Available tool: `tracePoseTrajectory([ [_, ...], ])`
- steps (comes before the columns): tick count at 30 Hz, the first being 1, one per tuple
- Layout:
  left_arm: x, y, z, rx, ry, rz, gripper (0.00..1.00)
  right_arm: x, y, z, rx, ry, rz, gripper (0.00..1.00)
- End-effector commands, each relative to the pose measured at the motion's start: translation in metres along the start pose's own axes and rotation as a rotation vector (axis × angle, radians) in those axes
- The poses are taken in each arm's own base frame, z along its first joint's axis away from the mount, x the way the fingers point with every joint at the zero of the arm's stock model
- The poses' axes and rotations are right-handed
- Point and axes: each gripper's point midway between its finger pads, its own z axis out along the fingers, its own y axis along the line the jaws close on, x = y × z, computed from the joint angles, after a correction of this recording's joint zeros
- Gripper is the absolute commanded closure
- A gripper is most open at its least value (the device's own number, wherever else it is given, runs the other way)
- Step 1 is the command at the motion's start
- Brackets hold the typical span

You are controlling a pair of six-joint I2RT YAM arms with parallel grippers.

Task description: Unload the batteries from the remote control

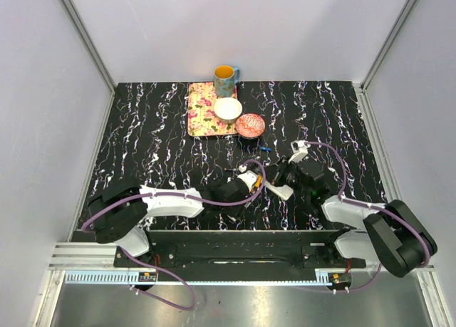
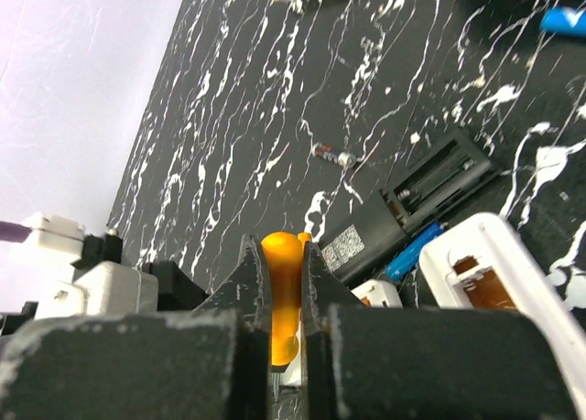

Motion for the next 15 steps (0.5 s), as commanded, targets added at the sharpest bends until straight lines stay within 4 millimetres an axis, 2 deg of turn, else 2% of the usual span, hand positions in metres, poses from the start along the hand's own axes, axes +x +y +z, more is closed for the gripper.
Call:
tracePoseTrajectory([
  [1,0.041,0.027,0.005,-0.085,0.134,0.003,1.0,-0.037,0.005,0.004,0.051,-0.114,-0.118,1.0],
  [3,0.036,0.024,0.005,-0.072,0.12,-0.012,1.0,-0.044,0.001,0.005,0.081,-0.137,-0.136,1.0],
  [4,0.033,0.021,0.005,-0.065,0.117,-0.016,0.96,-0.046,0.0,0.005,0.089,-0.142,-0.146,1.0],
  [8,0.029,0.013,0.004,-0.037,0.117,-0.037,0.6,-0.052,-0.002,0.009,0.103,-0.149,-0.151,1.0],
  [9,0.028,0.012,0.004,-0.034,0.115,-0.043,0.44,-0.054,-0.004,0.009,0.108,-0.15,-0.149,1.0],
  [12,0.028,0.01,0.002,-0.028,0.116,-0.066,0.3,-0.056,-0.006,0.01,0.11,-0.155,-0.143,1.0],
  [15,0.03,0.003,0.0,0.007,0.126,-0.093,0.26,-0.06,-0.008,0.01,0.114,-0.161,-0.139,1.0],
])
